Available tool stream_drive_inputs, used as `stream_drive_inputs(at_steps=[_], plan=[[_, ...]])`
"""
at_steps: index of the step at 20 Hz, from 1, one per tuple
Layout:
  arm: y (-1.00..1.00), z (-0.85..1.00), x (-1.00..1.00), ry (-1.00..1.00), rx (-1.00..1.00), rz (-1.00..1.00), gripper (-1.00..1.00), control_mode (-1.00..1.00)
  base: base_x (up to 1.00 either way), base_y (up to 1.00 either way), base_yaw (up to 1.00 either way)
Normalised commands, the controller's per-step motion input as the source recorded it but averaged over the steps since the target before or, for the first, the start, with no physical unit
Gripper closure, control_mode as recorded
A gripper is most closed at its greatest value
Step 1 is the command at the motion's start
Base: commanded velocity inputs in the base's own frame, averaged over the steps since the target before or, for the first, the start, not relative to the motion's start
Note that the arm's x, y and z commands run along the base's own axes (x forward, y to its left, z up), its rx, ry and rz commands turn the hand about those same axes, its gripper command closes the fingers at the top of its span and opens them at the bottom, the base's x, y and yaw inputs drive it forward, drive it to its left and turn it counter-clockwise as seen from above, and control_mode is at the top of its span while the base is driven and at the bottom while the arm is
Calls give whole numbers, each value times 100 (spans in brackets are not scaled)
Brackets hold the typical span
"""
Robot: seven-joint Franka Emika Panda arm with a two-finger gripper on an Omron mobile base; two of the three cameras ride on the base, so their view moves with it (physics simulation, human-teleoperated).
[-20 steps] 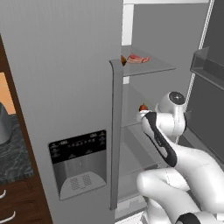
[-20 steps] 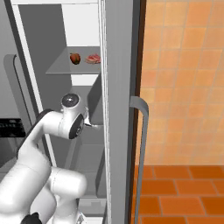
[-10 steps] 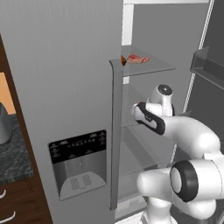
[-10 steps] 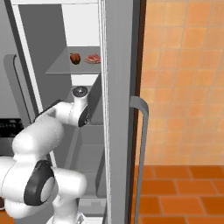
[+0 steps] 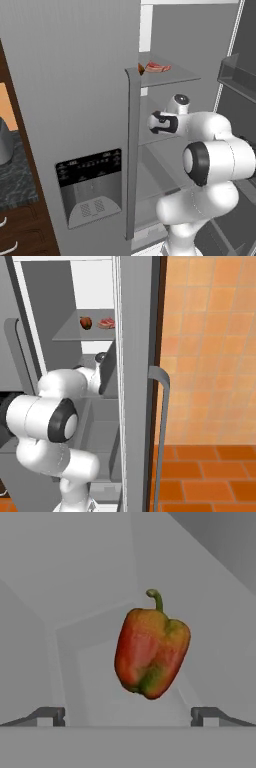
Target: Place one bell pepper and one steak in each tupperware on the nearby counter, to pack two identical lunches.
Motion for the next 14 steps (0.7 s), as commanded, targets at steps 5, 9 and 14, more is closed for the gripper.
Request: stream_drive_inputs(at_steps=[5,9,14], plan=[[-6,-29,65,1,0,0,-100,-100,0,0,0],[-7,-32,66,1,0,0,-100,-100,0,0,0],[0,-55,31,0,0,0,100,-100,0,0,0]])
